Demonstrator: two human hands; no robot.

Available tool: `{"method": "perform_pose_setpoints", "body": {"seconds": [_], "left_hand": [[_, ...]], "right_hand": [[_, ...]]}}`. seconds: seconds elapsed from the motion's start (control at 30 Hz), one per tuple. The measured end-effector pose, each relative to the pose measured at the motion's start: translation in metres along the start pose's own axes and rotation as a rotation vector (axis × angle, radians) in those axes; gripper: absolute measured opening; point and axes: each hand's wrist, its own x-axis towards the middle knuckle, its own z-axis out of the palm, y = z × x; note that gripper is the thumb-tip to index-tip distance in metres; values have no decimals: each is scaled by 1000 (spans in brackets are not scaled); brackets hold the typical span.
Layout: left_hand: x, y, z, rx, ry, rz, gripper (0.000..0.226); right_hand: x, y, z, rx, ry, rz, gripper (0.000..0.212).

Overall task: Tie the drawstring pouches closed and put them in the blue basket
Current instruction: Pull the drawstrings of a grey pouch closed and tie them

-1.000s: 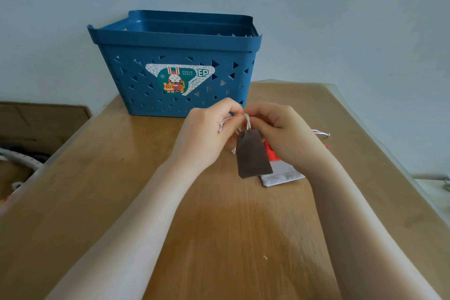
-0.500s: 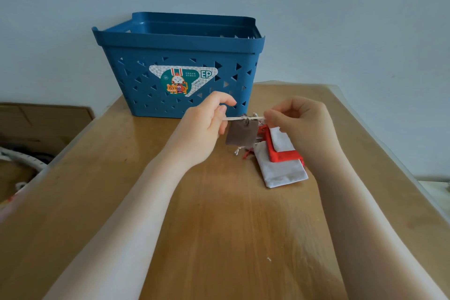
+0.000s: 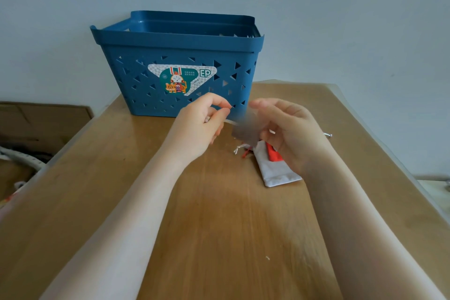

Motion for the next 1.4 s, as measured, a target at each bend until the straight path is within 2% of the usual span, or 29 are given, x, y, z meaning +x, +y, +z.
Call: {"method": "perform_pose_setpoints", "body": {"seconds": [0.07, 0.13, 0.23, 0.33, 0.4, 0.53, 0.73, 1.03, 1.1, 1.17, 1.23, 1.27, 1.33, 1.4], "left_hand": [[0, 3, -1, -90, 45, -10, 11], [-1, 6, -2, -156, 76, -9, 12], [-2, 12, -3, -224, 101, 0, 10], [-5, 17, 1, -292, 86, -6, 8], [-6, 18, 5, -319, 77, -28, 4], [-6, 12, 9, -394, 53, -155, 21], [-10, 16, 15, -332, -54, -122, 5], [-12, 18, 19, -346, -101, -151, 13], [-11, 20, 18, -505, -119, -229, 16], [-8, 22, 16, -793, -137, -318, 22], [-5, 23, 11, -1056, -156, -380, 27], [-5, 22, 10, -1101, -168, -395, 29], [-3, 19, 9, -1034, -189, -405, 33], [-3, 15, 11, -848, -184, -397, 37]], "right_hand": [[-4, -1, 4, -313, -7, -41, 13], [-7, -1, 8, -476, -41, -86, 10], [-8, 2, 12, -591, -90, -162, 8], [-5, 7, 15, -630, -69, -211, 6], [-5, 8, 16, -628, -59, -219, 9], [-8, 2, 18, -487, -19, -133, 20], [-3, -2, 11, -186, 44, -67, 17], [-4, -5, 7, -224, 30, -95, 17], [-5, -3, 8, -153, 38, -61, 17], [-5, -2, 9, -63, 72, -21, 15], [-5, -4, 8, -51, 111, -16, 14], [-5, -4, 7, -59, 121, -34, 14], [-4, -7, 4, -116, 147, -113, 14], [-5, -8, 2, -253, 183, -241, 16]]}}
